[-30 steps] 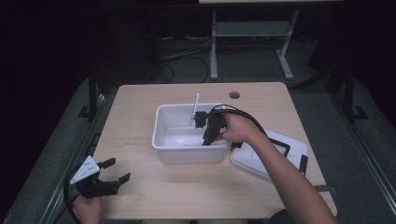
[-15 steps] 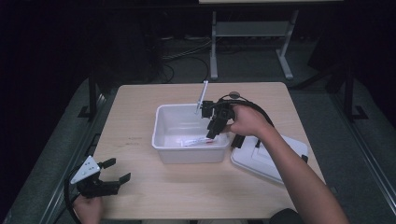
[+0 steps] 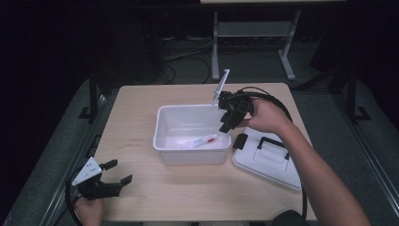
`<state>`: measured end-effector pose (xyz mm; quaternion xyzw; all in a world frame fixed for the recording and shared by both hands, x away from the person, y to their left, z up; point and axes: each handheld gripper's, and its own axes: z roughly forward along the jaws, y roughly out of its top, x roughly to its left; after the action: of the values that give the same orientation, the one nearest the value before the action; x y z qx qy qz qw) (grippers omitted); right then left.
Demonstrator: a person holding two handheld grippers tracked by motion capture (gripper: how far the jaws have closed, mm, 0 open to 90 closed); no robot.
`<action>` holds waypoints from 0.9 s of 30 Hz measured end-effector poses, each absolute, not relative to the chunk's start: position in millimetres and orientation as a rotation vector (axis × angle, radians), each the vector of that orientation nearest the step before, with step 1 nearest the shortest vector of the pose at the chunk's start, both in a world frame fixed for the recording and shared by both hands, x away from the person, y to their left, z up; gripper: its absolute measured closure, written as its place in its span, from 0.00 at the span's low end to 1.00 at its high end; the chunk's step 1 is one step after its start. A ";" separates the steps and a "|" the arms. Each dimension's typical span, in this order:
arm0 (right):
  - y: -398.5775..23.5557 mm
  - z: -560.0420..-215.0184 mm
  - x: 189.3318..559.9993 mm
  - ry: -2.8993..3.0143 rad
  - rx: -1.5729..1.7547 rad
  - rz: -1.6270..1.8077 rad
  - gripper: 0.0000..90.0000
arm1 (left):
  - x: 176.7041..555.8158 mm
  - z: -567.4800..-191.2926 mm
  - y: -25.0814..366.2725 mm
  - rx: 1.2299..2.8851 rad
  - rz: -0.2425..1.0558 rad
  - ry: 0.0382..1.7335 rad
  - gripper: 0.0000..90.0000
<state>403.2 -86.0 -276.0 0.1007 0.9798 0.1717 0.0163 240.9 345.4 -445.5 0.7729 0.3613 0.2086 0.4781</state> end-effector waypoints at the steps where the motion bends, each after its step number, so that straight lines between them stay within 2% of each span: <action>1: -89.2 -274.9 402.7 3.045 0.323 0.534 0.63 | 241.0 -445.6 345.7 1.889 0.509 0.882 0.15; 16: -146.0 -285.4 401.0 3.011 0.491 0.505 0.62 | 241.5 -446.2 344.9 1.893 0.503 0.885 0.15; 27: -186.0 -308.6 399.5 3.008 0.600 0.472 0.62 | 241.7 -446.5 345.1 1.897 0.505 0.887 0.15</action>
<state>399.5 -186.0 -308.6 0.1932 0.9691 0.1521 0.0194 241.7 345.1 -446.5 0.7755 0.3625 0.2066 0.4739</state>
